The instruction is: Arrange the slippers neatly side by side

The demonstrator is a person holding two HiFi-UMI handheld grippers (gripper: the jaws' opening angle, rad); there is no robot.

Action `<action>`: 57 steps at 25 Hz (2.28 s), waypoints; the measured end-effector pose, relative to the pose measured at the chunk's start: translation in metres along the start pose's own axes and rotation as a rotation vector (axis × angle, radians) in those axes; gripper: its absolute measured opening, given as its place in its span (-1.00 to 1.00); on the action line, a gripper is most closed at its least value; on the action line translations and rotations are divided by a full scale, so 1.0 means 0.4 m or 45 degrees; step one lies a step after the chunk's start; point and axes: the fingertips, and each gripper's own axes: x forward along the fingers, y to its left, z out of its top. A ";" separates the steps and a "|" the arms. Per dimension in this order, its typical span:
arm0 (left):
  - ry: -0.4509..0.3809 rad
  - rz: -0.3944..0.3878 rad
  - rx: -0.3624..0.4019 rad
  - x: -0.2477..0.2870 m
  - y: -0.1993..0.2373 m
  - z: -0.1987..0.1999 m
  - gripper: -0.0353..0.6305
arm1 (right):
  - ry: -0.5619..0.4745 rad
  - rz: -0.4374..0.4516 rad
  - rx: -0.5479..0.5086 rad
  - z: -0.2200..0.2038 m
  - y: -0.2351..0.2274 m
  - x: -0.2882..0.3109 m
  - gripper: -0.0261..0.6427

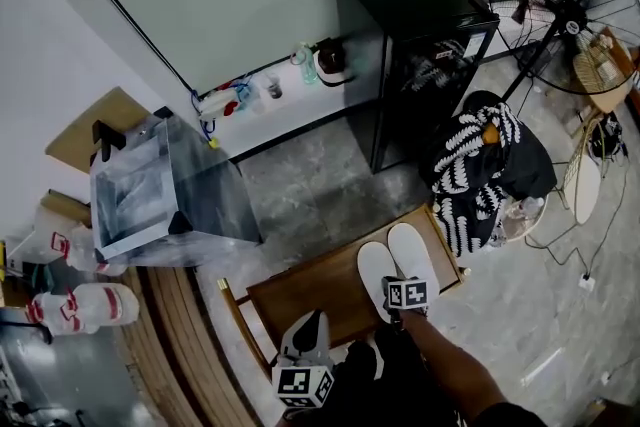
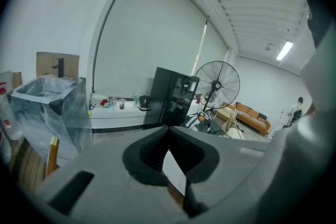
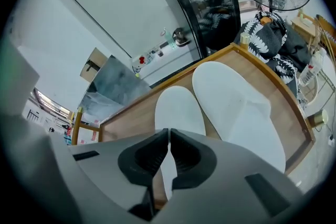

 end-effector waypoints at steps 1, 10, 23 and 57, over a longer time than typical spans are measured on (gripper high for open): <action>0.003 0.004 -0.003 0.001 0.003 -0.003 -0.84 | 0.003 0.002 -0.004 0.001 0.001 0.004 -0.85; 0.019 0.034 -0.015 0.003 0.021 -0.015 -0.84 | 0.014 0.005 -0.048 0.021 0.005 0.026 -0.85; 0.000 0.061 -0.043 -0.002 0.026 -0.013 -0.84 | 0.014 0.024 -0.094 0.028 0.015 0.022 -0.77; -0.219 0.050 -0.020 -0.210 -0.065 0.087 -0.84 | -0.576 0.145 -0.438 0.158 0.314 -0.518 -0.86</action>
